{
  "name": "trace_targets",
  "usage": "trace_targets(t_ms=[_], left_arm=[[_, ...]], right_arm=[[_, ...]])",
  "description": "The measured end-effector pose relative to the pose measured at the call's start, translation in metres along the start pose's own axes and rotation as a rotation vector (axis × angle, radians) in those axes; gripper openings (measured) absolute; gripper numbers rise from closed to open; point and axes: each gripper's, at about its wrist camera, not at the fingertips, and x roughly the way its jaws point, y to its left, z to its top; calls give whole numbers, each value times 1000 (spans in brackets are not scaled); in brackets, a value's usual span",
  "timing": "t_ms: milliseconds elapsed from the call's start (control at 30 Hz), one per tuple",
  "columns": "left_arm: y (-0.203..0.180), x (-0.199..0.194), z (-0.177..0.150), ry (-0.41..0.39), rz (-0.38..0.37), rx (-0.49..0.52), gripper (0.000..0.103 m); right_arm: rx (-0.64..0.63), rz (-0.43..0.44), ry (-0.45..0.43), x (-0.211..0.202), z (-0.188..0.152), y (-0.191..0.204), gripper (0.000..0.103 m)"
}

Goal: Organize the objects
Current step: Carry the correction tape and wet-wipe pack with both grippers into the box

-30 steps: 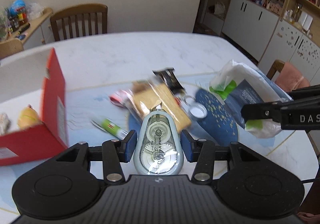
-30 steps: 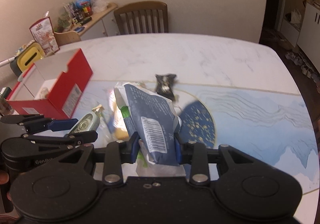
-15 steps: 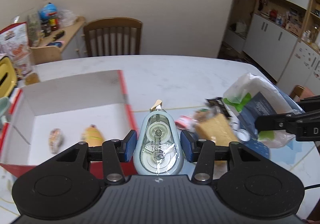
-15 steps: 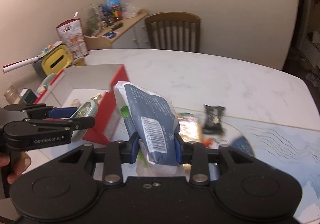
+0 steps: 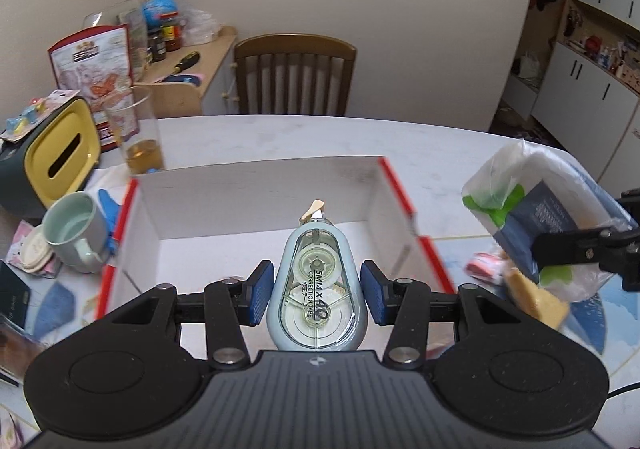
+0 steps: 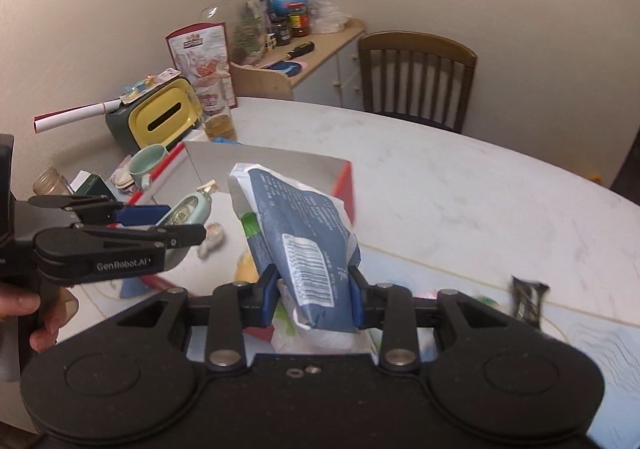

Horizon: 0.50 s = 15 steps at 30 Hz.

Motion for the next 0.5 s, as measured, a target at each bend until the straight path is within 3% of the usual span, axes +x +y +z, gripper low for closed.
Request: trace_targets(t_ms=[233, 500], left_arm=[[53, 24, 8, 34, 50, -22, 46], [95, 67, 14, 112, 80, -42, 46]], right_arm=[[-34, 15, 20, 40, 31, 32, 34], [-60, -40, 81, 100, 46, 53, 34]])
